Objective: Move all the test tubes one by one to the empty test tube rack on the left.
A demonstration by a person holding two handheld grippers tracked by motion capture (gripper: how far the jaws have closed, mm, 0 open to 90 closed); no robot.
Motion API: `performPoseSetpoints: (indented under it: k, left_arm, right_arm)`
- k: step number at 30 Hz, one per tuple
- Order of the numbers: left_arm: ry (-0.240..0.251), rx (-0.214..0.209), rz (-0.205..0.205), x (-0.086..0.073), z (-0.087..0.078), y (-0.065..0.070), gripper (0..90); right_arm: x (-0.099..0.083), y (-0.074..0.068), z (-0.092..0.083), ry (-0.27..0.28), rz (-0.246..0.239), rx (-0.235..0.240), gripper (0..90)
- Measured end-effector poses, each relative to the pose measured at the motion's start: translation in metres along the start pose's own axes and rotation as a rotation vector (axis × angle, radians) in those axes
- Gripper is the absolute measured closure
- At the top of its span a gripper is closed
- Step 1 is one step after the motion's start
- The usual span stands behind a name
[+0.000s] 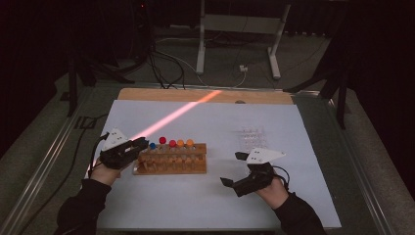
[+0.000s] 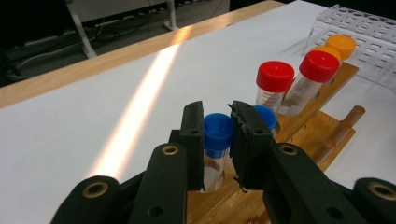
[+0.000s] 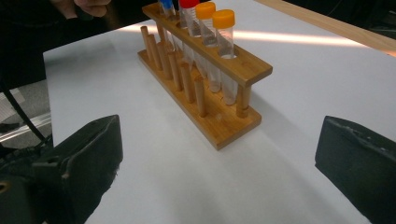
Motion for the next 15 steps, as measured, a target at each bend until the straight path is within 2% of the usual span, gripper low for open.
performPoseSetpoints:
  k: [7,9,10,12,13,15]
  left_arm:
    - [-0.009,0.001,-0.003,-0.003,-0.001,-0.002,75.4]
    - [-0.02,-0.018,0.004,-0.002,-0.004,-0.001,61.8]
    - [-0.017,-0.024,0.007,-0.002,-0.007,0.0,58.0]
    - [-0.025,-0.069,0.004,-0.001,-0.013,0.004,42.5]
    - [-0.026,-0.069,0.007,-0.001,-0.016,0.006,36.6]
    - [-0.04,-0.102,0.005,-0.003,-0.02,0.012,24.8]
  right_arm:
    - [0.0,0.001,0.0,-0.001,0.0,-0.004,0.5]
    - [0.0,0.001,0.0,0.0,0.001,-0.005,0.5]
    - [0.0,0.001,-0.001,0.001,0.001,-0.005,0.5]
    - [0.001,0.001,-0.002,0.002,0.001,-0.006,0.5]
    - [0.001,0.002,-0.002,0.005,0.0,-0.007,0.5]
    - [0.001,0.003,-0.002,0.004,-0.002,-0.013,0.5]
Point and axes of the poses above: each handheld gripper's, and its own axes: z roughly forward along the jaws, x roughly out of its top, y roughly to its right, the point moved 10 cm from there along z, roughly forward along the jaws, and after that the axes turned 1 degree about -z, right-handed, at the moved point
